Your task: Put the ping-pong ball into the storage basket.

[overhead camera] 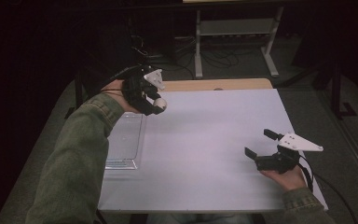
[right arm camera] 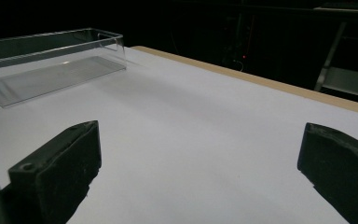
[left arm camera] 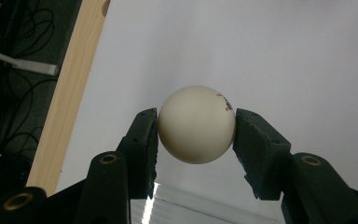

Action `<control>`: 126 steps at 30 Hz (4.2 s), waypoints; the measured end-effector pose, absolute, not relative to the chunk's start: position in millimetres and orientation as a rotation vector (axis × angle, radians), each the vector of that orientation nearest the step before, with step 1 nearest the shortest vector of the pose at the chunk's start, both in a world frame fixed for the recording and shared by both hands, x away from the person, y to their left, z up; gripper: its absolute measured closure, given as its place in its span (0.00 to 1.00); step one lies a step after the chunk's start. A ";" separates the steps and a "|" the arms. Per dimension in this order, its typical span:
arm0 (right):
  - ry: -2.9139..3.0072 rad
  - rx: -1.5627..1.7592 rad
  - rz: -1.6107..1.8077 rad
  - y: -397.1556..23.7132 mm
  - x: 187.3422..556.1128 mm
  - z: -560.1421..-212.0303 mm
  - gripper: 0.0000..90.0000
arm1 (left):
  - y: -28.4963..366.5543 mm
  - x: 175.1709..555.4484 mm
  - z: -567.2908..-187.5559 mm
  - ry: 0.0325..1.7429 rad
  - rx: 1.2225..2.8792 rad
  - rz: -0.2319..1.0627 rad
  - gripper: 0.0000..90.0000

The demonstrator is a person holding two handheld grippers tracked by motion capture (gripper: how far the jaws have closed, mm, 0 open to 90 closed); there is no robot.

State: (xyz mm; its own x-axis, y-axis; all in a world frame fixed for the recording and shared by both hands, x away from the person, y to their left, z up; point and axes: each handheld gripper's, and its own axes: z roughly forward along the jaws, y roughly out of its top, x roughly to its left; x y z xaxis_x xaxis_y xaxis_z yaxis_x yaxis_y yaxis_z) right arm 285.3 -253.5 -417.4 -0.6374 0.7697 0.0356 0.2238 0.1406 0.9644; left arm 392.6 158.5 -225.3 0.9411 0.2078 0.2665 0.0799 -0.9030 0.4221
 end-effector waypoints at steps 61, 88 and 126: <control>1.984 0.943 1.495 -249.9 286.7 -419.7 0.00 | 234.6 349.9 -243.3 0.304 2.859 0.325 0.56; 1.993 0.940 1.490 -249.3 286.2 -419.4 0.00 | 230.7 352.9 -268.0 0.288 2.879 0.281 0.56; 1.993 0.941 1.483 -249.3 285.4 -419.4 0.00 | 243.8 353.4 -319.2 0.350 2.890 0.199 0.56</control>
